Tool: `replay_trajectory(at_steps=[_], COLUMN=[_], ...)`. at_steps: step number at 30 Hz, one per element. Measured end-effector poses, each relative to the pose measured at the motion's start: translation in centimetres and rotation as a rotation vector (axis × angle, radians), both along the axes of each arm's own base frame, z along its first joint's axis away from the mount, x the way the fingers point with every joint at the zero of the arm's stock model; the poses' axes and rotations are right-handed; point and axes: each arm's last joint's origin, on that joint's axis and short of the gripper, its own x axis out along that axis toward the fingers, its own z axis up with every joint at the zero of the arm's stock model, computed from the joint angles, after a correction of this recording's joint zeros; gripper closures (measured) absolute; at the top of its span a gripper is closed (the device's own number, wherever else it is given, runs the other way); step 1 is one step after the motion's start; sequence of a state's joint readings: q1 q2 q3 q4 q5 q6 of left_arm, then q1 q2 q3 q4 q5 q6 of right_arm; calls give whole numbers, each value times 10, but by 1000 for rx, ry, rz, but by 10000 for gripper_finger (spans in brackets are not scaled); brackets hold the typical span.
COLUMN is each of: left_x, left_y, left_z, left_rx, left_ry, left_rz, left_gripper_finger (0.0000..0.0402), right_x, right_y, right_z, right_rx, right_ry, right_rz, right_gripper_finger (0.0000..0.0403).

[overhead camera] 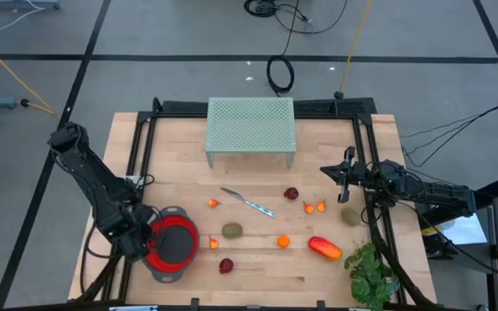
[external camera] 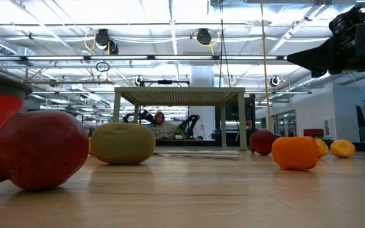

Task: Pick & Place Fruit
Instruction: Put the red strainer bowl on the shelf

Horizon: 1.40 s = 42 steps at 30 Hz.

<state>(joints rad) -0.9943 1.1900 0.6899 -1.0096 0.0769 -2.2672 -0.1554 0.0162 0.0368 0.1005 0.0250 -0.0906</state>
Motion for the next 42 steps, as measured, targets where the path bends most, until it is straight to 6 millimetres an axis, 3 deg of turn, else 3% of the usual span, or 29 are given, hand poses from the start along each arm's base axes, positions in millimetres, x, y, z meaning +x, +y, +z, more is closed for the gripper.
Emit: replay_trajectory(at_steps=[10,15,24,33,42], left_x=[-2,-4,2,19,45], left_y=[3,5,8,13,18], left_z=[11,33,78,101,120], left_rx=[-60,-160,-194,-25,301], left_ry=[-45,-105,-405,-766,-1092], left_rz=[6,1,33,40,-154], left_gripper_finger=[392,395,397,397,397], right_x=[0,0,0,0,0], right_y=[0,0,0,0,0], right_z=[0,0,0,0,0], right_rx=[0,0,0,0,0], right_ry=[0,0,0,0,0], right_rz=[-2,-3,-3,-3,-3], right_gripper_finger=[403,403,403,403,403])
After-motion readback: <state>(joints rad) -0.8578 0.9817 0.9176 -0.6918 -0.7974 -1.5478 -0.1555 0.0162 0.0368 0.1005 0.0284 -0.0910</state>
